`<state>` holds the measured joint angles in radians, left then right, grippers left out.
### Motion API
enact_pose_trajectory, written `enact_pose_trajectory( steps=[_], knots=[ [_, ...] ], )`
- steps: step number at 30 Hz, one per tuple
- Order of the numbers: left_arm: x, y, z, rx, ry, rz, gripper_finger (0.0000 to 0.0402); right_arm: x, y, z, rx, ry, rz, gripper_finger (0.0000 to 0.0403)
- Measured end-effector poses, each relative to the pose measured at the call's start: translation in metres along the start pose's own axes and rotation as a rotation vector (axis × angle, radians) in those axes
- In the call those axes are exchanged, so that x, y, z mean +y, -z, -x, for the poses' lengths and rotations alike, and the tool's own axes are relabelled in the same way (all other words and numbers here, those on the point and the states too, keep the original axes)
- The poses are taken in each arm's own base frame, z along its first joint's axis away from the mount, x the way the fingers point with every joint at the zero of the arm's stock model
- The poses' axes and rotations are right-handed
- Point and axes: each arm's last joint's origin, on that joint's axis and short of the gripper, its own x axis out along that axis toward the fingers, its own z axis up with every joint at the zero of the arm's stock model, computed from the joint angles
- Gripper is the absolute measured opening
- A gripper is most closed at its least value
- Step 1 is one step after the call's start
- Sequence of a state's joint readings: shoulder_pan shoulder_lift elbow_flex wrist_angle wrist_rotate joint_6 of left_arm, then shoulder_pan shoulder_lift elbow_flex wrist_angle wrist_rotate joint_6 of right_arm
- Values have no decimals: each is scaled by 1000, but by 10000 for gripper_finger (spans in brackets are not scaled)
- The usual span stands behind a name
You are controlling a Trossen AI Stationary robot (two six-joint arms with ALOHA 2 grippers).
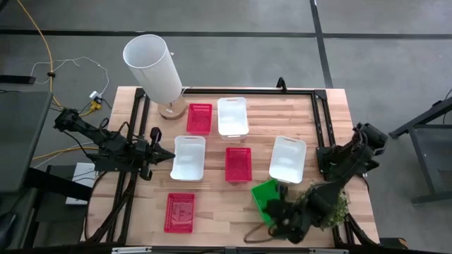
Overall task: Stack baskets by color
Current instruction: Stack the bottom red bin on top of the middle red bin
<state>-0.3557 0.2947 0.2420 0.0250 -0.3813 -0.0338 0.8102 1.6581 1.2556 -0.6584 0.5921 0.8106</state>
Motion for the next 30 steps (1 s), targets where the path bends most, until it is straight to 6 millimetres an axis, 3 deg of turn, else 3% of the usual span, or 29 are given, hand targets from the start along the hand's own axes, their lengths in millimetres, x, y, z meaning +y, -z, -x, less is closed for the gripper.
enact_pose_trajectory(
  steps=[3, 11, 17, 22, 30],
  knots=[
    [0, 0, 0, -1, 0, 0, 0, -21, -10, -11, -39, 165, -1, 0],
    [0, 0, 0, -2, -8, 0, 0, -89, -30, -35, 156, 381, 51, 0],
    [1, 0, 0, -2, -27, 0, 0, -135, -12, -24, 99, 354, -20, 0],
    [1, 0, 0, -3, -27, -7, 0, -164, 16, -9, -110, 241, -147, 0],
    [1, -1, 0, -9, -32, -8, 0, -191, 37, -13, -739, 68, -88, 0]
  ],
)
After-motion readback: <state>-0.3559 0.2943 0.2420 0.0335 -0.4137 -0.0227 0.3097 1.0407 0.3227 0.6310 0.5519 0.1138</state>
